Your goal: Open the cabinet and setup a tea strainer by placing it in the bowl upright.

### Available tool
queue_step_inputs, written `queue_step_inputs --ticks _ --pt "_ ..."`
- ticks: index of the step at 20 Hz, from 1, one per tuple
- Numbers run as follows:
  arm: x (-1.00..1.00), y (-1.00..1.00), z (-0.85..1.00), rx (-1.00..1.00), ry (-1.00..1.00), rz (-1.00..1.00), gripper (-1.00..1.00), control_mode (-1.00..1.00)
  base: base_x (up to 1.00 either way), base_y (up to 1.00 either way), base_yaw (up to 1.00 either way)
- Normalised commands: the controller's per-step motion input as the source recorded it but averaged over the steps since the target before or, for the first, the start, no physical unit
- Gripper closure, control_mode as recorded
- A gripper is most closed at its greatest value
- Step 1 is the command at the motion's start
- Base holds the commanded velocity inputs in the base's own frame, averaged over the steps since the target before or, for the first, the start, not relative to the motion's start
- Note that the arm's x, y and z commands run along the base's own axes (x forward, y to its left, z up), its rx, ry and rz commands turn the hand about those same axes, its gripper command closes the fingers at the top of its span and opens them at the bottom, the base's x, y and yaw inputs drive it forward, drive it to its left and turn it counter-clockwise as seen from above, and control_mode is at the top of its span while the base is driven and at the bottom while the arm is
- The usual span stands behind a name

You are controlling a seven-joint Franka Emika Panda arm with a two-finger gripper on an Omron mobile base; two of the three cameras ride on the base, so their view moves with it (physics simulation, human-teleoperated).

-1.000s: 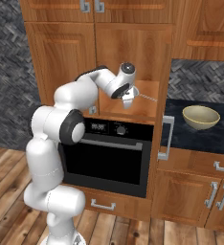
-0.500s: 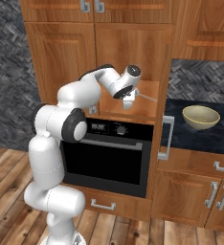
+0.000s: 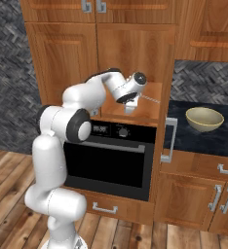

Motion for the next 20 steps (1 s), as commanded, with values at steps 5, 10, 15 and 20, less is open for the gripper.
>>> queue_step_inputs --ticks 5,10,15,20 --pt "0.21 0.00 0.00 0.07 0.00 -0.04 -1.00 -1.00 0.00 0.00 0.00" --pt "0.23 0.00 0.00 0.07 0.00 -0.06 -1.00 -1.00 0.00 0.00 0.00" --pt "0.20 0.00 -0.08 0.02 0.02 -0.05 -1.00 -1.00 0.00 0.00 0.00" --pt "0.11 0.02 -0.09 0.02 0.03 -0.04 -1.00 -1.00 0.00 0.00 0.00"
